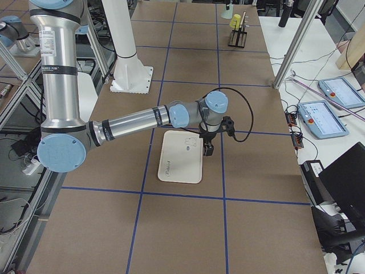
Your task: Left arm grabs green cup and hands to right arm on tray
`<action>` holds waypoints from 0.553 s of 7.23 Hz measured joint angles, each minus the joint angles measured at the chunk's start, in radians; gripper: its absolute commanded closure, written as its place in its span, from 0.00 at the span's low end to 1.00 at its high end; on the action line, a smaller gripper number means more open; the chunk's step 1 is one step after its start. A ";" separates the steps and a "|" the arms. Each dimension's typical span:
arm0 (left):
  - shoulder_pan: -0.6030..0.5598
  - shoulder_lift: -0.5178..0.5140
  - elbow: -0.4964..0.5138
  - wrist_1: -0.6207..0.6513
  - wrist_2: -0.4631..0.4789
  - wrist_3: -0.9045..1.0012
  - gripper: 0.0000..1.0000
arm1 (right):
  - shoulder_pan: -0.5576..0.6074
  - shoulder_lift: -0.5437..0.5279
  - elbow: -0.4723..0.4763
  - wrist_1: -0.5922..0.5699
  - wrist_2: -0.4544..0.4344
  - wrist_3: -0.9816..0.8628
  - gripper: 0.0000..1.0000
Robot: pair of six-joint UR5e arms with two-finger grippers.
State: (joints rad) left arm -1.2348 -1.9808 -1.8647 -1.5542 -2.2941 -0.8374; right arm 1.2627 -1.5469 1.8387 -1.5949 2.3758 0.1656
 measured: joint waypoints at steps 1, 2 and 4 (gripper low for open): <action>0.013 -0.010 -0.025 -0.012 -0.062 -0.118 1.00 | -0.028 0.009 -0.001 0.083 0.025 0.090 0.00; 0.038 -0.033 -0.039 -0.037 -0.135 -0.249 1.00 | -0.079 0.024 -0.002 0.214 0.037 0.256 0.00; 0.118 -0.095 -0.046 -0.148 -0.232 -0.564 1.00 | -0.220 0.112 -0.012 0.478 0.002 0.696 0.00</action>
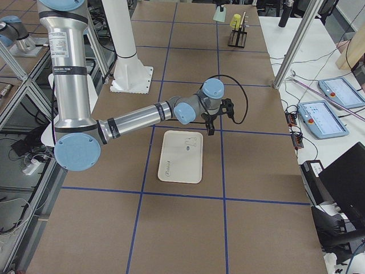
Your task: Left arm grabs green cup and hands to right arm on tray
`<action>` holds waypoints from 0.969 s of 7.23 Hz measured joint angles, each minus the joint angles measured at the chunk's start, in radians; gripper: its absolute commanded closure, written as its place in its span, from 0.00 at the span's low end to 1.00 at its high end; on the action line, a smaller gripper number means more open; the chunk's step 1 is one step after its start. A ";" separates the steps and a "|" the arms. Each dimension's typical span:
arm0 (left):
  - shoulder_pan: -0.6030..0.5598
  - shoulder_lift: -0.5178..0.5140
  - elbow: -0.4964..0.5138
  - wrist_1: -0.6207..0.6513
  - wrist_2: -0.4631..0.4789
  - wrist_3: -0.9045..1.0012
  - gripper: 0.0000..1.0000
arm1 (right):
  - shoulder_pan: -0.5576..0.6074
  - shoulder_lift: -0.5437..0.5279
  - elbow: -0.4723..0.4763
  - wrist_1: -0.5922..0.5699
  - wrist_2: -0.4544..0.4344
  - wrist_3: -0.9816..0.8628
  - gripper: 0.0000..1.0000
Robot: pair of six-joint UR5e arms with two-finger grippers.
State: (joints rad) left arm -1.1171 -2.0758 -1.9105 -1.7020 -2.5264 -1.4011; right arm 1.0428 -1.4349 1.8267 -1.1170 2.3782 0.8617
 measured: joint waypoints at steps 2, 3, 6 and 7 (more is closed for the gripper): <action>0.085 -0.023 0.016 -0.243 -0.010 -0.351 1.00 | -0.122 0.122 -0.003 0.179 -0.050 0.408 0.00; 0.112 -0.025 0.029 -0.385 0.010 -0.491 1.00 | -0.174 0.165 -0.006 0.287 -0.076 0.585 0.00; 0.214 -0.024 0.056 -0.780 0.225 -0.906 1.00 | -0.356 0.214 -0.010 0.660 -0.306 0.971 0.00; 0.229 -0.019 0.070 -0.905 0.268 -1.035 1.00 | -0.403 0.218 -0.011 0.751 -0.380 1.042 0.00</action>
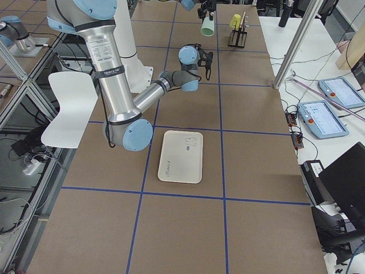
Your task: Left arm grabs green cup and hands to right arm on tray
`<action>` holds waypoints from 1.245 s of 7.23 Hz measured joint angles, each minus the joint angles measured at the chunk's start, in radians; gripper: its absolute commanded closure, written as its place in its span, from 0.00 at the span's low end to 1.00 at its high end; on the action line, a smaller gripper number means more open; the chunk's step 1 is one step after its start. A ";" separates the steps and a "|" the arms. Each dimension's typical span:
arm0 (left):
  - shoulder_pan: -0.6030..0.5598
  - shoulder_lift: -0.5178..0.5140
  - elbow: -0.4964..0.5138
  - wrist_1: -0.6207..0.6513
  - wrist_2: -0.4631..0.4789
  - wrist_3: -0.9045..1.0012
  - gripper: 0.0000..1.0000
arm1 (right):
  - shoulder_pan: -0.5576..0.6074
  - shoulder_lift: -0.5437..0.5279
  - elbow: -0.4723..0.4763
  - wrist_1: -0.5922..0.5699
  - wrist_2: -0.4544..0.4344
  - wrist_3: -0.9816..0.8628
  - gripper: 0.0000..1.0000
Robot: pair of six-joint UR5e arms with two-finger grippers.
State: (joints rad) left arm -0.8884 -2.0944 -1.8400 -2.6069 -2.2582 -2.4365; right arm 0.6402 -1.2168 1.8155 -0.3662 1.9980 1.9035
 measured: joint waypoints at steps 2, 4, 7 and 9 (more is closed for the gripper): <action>0.006 0.049 0.041 -0.276 0.078 -0.200 1.00 | -0.037 0.004 -0.001 0.121 -0.089 0.109 0.00; 0.008 0.105 0.155 -0.613 0.138 -0.359 1.00 | -0.049 0.032 -0.002 0.184 -0.140 0.214 0.00; 0.014 0.081 0.194 -0.723 0.149 -0.533 1.00 | -0.095 0.095 -0.002 0.203 -0.164 0.285 0.00; 0.040 0.046 0.192 -0.732 0.149 -0.609 1.00 | -0.118 0.115 -0.002 0.204 -0.165 0.288 0.00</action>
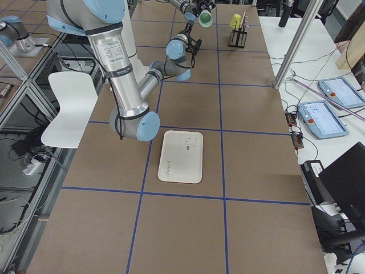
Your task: Left arm grabs green cup and hands to right arm on tray
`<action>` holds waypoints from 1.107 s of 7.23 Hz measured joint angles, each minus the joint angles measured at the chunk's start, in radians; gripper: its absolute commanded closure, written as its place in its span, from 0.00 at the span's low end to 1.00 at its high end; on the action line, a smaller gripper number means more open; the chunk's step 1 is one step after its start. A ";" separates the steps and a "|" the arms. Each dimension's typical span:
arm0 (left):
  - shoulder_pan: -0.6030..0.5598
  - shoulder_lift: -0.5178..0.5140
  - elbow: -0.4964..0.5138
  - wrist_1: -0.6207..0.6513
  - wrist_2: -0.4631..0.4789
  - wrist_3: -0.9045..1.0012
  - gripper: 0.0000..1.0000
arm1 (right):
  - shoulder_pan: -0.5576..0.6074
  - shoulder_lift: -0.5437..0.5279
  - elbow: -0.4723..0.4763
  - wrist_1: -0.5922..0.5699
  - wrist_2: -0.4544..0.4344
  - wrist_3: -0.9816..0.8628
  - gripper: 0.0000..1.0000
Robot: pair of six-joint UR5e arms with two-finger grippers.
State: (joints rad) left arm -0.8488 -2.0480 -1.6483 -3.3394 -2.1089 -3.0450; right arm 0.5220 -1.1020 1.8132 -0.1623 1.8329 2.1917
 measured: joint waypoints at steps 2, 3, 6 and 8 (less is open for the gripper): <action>0.021 -0.007 -0.001 -0.030 -0.002 -0.030 1.00 | -0.005 0.008 0.000 0.003 0.000 0.001 0.00; 0.026 -0.004 -0.002 -0.048 -0.006 -0.038 1.00 | -0.005 0.008 0.001 0.010 0.000 0.002 0.00; 0.028 0.007 -0.013 -0.080 -0.049 -0.064 1.00 | -0.003 0.007 0.001 0.028 -0.002 0.002 0.00; 0.030 0.016 -0.031 -0.083 -0.063 -0.080 1.00 | -0.003 0.006 0.002 0.033 -0.016 0.002 0.00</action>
State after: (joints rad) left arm -0.8191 -2.0316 -1.6797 -3.4220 -2.1715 -3.1249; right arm 0.5192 -1.0965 1.8147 -0.1297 1.8172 2.1936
